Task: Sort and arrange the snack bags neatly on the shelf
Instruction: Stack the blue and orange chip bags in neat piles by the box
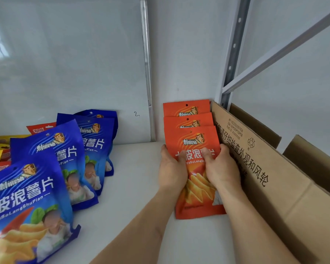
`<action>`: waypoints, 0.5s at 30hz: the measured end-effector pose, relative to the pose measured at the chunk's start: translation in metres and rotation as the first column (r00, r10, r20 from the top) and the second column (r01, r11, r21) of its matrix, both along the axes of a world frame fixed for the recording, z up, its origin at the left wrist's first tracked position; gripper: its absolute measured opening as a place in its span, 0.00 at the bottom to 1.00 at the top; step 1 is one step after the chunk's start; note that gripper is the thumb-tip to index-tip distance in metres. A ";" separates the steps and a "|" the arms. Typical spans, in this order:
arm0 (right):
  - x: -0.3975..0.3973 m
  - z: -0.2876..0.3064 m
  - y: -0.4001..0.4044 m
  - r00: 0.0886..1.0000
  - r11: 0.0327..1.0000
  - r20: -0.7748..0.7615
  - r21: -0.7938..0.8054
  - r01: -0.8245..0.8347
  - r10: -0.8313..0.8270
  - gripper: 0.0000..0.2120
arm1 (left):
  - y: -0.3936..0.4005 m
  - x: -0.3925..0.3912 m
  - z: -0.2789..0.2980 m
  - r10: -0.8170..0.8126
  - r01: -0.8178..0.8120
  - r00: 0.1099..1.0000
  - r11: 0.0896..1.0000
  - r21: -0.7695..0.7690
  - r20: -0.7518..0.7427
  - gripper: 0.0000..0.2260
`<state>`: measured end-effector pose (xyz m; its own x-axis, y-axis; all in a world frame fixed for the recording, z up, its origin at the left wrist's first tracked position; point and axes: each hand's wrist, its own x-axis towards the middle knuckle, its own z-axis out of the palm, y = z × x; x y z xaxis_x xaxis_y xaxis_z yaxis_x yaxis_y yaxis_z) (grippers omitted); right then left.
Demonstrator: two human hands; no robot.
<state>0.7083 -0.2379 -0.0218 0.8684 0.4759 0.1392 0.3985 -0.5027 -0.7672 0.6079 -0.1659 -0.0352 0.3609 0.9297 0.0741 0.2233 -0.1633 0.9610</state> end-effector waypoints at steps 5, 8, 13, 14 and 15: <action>-0.002 -0.003 0.000 0.993 0.997 0.115 -0.061 0.046 -0.039 0.24 | 0.001 0.003 -0.002 0.022 -0.019 0.998 0.998 0.062 -0.052 0.23; -0.004 -0.003 -0.002 0.991 0.996 0.131 -0.070 0.052 -0.042 0.24 | -0.001 0.003 -0.001 0.025 -0.021 0.998 0.998 0.061 -0.065 0.23; -0.006 0.005 -0.005 0.980 0.995 0.196 -0.100 0.028 -0.007 0.25 | -0.006 -0.003 0.010 0.021 -0.018 0.995 0.999 0.037 -0.097 0.23; -0.006 0.007 -0.005 0.974 0.993 0.224 -0.113 0.021 0.005 0.27 | -0.007 -0.006 0.013 0.028 -0.024 0.994 0.999 0.036 -0.109 0.25; -0.007 0.009 -0.006 0.967 0.992 0.256 -0.121 0.018 0.013 0.27 | -0.007 -0.009 0.015 0.039 -0.034 0.991 0.999 0.041 -0.130 0.26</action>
<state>0.7014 -0.2436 -0.0129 0.8126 0.5008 0.2981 0.5720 -0.5870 -0.5729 0.5988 -0.1725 -0.0200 0.3357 0.9397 0.0650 0.3528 -0.1893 0.9164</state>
